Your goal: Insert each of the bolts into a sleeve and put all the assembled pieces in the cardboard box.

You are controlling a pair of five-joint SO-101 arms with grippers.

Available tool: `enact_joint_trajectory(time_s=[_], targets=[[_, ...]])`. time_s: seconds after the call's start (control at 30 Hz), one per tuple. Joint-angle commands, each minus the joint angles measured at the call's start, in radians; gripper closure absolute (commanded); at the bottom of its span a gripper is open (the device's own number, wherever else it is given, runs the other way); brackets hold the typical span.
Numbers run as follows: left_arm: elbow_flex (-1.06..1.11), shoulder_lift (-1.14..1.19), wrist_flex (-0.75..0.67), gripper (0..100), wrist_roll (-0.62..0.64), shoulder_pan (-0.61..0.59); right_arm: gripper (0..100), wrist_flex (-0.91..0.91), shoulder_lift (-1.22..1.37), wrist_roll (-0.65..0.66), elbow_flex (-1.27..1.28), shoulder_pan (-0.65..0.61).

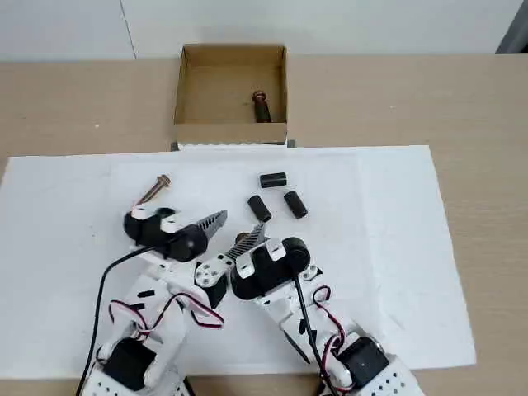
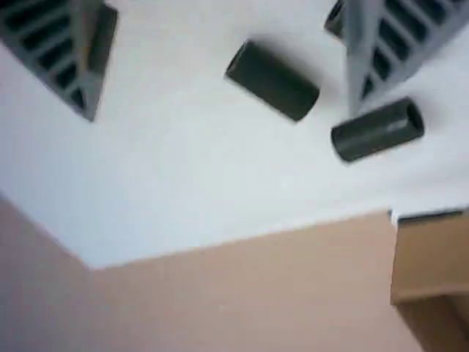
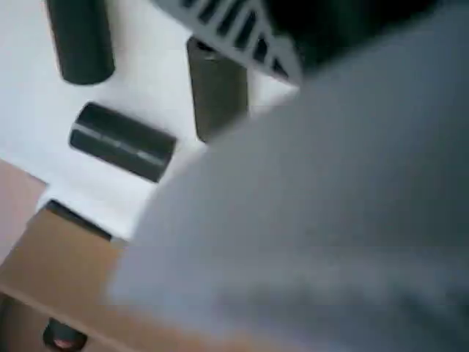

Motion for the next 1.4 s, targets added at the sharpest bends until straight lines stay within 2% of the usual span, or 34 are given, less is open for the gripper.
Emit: enact_joint_trajectory(time_s=[0.0,0.1,0.27,0.37,0.57,0.77,1.1,1.2,1.37], targets=[[-0.056,-0.009,-0.009,79,0.003,-0.011,99.6,-0.004,-0.015,0.0,0.014,-0.001],[-0.065,-0.008,-0.011,81,-0.003,-0.061,99.6,-0.001,-0.015,-0.002,0.014,0.007],[-0.062,-0.011,-0.017,100,-0.103,-0.15,99.6,-0.001,-0.015,-0.014,0.014,0.065],[-0.044,-0.011,-0.015,99,-0.123,-0.201,99.6,0.013,-0.015,-0.063,0.014,0.079],[0.041,-0.011,-0.017,99,-0.242,-0.336,99.6,0.153,-0.019,-0.071,0.014,0.099],[0.134,-0.009,-0.011,99,-0.25,-0.443,99.6,0.162,-0.019,-0.068,0.005,0.194],[0.137,-0.009,0.169,99,-0.25,-0.45,99.6,0.17,0.012,-0.064,-0.204,0.245],[0.137,-0.008,0.18,99,-0.249,-0.45,99.6,0.168,0.117,-0.064,-0.292,0.259],[0.137,-0.009,0.18,99,-0.249,-0.45,99.6,0.159,0.441,-0.072,-0.532,0.321]])
